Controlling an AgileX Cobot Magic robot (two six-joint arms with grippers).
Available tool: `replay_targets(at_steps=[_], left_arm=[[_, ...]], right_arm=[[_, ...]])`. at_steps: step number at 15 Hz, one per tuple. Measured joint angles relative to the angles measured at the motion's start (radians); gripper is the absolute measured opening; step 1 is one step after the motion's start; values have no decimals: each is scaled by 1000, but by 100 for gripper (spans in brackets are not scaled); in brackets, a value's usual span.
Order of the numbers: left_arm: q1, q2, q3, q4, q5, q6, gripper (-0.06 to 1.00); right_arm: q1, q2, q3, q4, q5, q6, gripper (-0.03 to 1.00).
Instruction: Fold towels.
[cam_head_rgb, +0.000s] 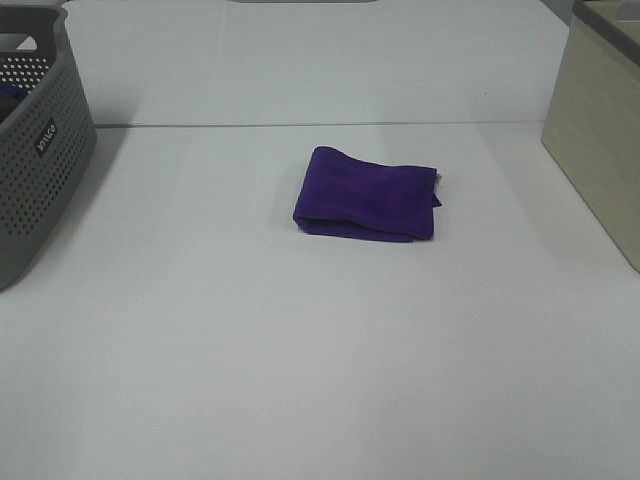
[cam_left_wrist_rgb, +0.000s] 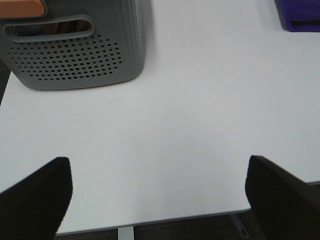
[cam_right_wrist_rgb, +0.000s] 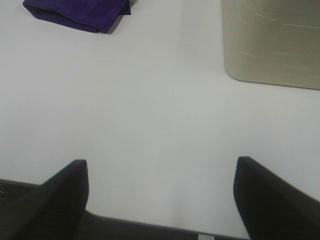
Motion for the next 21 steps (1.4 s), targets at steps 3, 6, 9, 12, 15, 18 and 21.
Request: replay_targets(at_steps=[3,6,9,12,15,18,21], left_arm=[[0,0,30,-30,-72,-2,87],[0,0,37,-38,-86,-4,87],[0,0,37,-38,-89,-5,87],[0,0,37,-38,-89,-7,87],[0,0,37,-38,-89,-7,87],[0,0,37,-38,-89,-7,87],[0,0,37,-38,-89,-7,87]], right_arm=[[0,0,0,-1,-1,0,79],[0,0,0,-1,-2,0,79],[0,0,0,-1,-2,0,79],[0,0,0,-1,-2,0,79],[0,0,0,-1,-2,0,79],[0,0,0,14,-2,0,79],[0,0,0,14,-2,0,79]])
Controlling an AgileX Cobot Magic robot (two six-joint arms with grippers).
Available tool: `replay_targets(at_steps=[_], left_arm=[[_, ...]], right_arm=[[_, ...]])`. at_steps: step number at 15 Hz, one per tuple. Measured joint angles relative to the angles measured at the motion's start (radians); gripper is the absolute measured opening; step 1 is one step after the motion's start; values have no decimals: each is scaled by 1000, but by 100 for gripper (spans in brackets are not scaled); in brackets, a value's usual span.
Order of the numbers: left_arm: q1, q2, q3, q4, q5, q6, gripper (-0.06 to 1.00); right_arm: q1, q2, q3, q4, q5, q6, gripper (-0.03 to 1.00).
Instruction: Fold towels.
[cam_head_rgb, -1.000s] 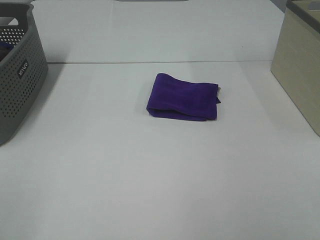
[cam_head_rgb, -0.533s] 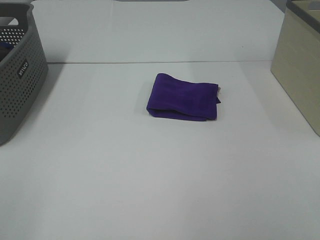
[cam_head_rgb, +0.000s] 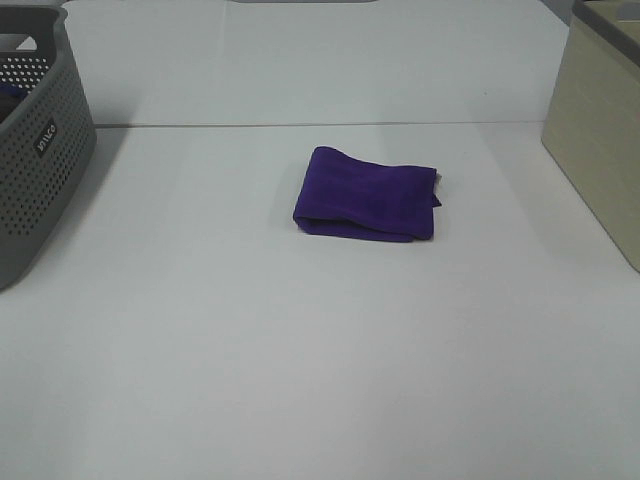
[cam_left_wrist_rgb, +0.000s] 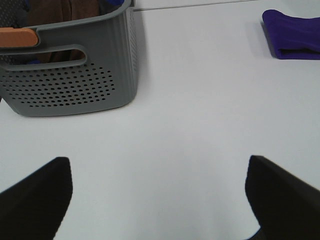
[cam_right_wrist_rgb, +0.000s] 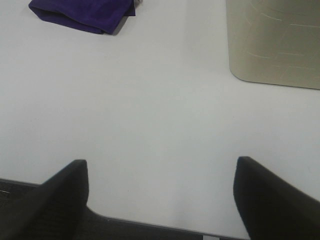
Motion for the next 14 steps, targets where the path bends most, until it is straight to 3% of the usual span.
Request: replay_targets(at_steps=[14], left_arm=[[0,0,0,0,0,0,86]], right_arm=[[0,0,0,32,0,8,79]])
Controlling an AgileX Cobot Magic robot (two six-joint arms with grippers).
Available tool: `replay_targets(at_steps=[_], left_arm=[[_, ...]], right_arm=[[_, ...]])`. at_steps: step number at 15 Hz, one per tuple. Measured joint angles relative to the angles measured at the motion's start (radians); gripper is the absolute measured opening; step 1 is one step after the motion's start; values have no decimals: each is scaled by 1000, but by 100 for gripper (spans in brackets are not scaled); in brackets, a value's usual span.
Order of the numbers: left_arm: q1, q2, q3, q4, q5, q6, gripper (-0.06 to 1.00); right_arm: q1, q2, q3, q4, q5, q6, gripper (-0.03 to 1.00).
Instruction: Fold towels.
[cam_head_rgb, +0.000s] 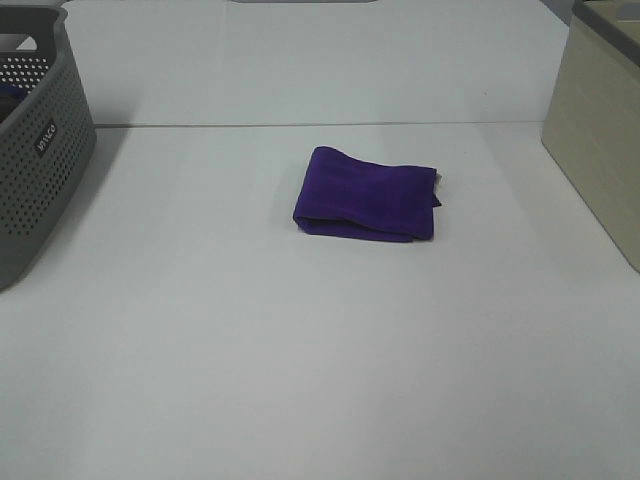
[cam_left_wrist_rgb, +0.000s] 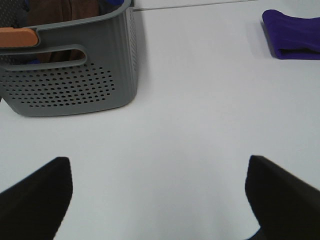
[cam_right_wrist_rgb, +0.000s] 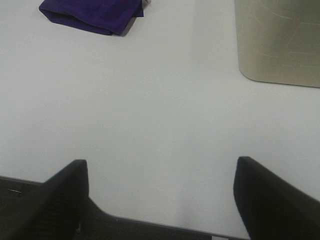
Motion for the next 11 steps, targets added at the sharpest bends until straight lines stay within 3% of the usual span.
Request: replay_targets(at_steps=[11], left_arm=[[0,0,0,0,0,-1,86]], right_arm=[[0,0,0,0,0,0,79]])
